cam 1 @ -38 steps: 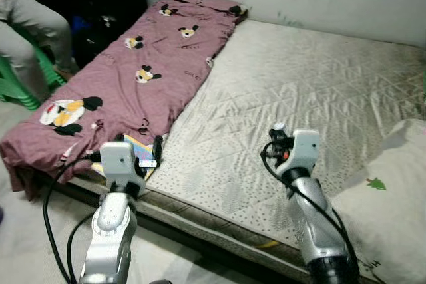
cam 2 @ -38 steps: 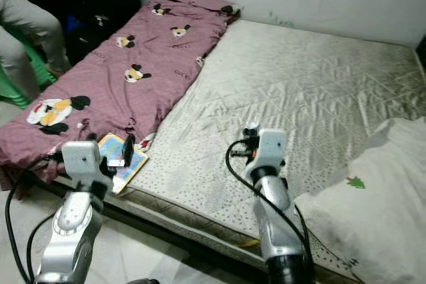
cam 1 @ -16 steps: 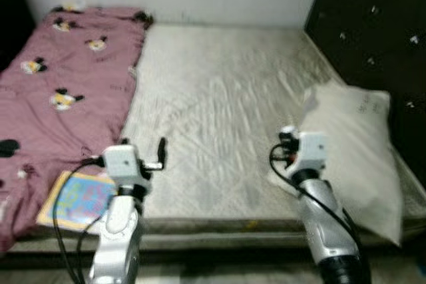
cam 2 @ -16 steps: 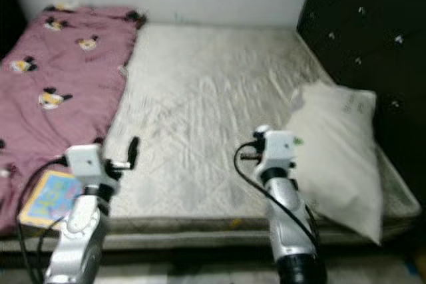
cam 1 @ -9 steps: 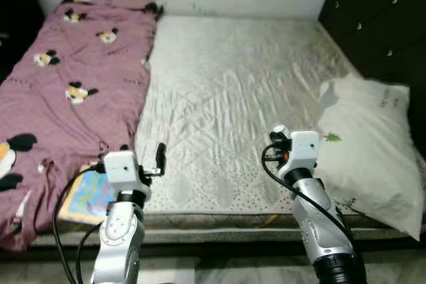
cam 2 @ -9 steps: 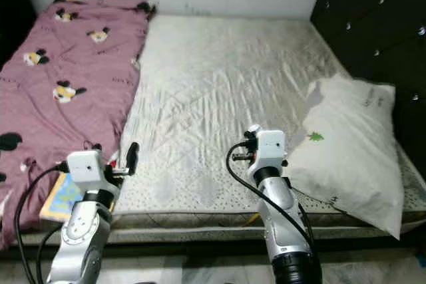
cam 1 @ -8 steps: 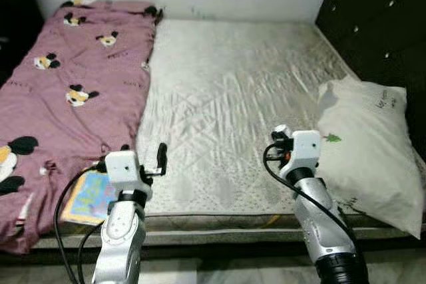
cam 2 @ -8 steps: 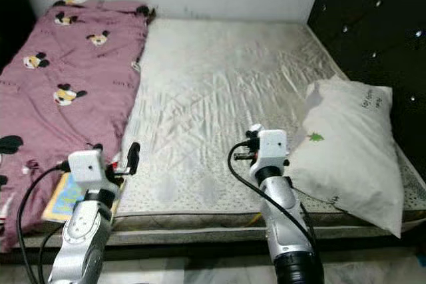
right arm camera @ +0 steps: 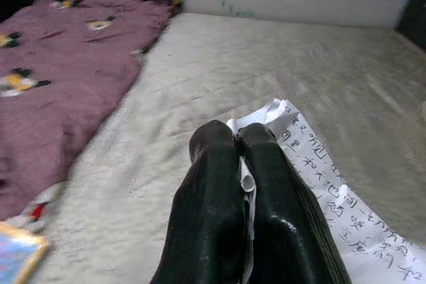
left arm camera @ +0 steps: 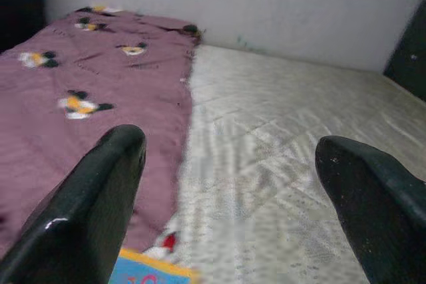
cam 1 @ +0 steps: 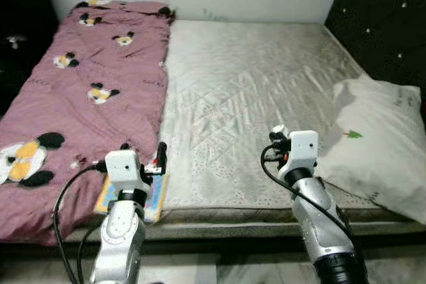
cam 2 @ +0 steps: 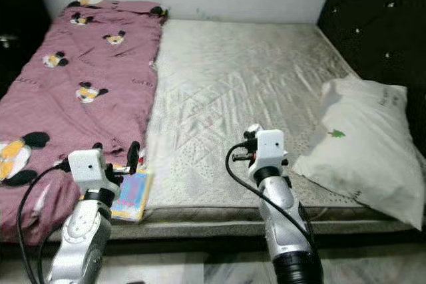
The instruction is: Clean up the room
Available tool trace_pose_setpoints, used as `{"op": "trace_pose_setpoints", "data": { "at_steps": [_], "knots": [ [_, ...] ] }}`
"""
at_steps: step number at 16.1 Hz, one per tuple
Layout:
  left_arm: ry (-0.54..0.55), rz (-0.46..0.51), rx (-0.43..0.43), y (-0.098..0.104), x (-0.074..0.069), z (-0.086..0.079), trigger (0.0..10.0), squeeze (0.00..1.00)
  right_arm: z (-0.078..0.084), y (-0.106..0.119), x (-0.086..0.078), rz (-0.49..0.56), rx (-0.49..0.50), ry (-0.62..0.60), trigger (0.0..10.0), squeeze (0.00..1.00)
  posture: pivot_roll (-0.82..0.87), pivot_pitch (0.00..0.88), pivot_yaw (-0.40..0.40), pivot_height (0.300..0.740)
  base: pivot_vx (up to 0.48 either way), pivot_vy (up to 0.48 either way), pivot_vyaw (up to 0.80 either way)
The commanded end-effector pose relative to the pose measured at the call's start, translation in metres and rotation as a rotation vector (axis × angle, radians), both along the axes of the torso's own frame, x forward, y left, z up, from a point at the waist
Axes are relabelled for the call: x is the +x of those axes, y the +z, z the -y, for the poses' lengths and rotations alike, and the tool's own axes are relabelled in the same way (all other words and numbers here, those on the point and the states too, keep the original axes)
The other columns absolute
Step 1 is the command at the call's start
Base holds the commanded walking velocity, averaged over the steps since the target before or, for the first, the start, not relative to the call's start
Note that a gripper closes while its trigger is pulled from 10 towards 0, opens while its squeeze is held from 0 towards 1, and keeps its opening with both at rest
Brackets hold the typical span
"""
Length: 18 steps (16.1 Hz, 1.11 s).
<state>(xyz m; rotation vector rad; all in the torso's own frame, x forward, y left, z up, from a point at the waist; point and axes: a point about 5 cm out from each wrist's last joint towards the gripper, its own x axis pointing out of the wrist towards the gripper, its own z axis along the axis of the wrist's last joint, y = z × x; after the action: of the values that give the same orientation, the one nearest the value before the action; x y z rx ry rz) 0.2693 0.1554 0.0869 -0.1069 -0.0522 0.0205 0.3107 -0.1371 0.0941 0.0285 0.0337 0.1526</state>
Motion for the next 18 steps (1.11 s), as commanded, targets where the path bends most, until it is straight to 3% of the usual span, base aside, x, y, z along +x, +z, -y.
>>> {"op": "trace_pose_setpoints", "data": {
  "at_steps": [1,3,12,18],
  "knots": [
    [0.024,0.002,0.007,0.0004,-0.0012,-0.0056,10.0,0.0,-0.0055,0.0044,0.0022,0.018,0.004,0.025,10.0,0.0,0.04,0.077,-0.036,0.74,0.0,0.39,0.0],
    [0.043,0.013,0.032,0.0017,-0.0019,-0.0066,10.0,0.0,-0.0045,0.0036,0.0027,0.014,0.003,0.024,10.0,0.0,0.04,0.075,-0.037,0.74,0.0,0.0,0.0],
    [-0.015,0.022,-0.01,0.0036,-0.0039,-0.0041,10.0,0.0,-0.0108,0.0041,0.0034,0.021,-0.014,0.06,10.0,0.0,0.04,0.083,-0.035,0.74,0.027,0.0,0.0],
    [-0.019,0.013,-0.014,0.0021,-0.005,-0.0041,10.0,0.0,-0.0115,0.0031,0.0025,0.019,-0.01,0.062,10.0,0.0,0.04,0.083,-0.034,0.74,0.212,0.0,0.0]
  ]
}}
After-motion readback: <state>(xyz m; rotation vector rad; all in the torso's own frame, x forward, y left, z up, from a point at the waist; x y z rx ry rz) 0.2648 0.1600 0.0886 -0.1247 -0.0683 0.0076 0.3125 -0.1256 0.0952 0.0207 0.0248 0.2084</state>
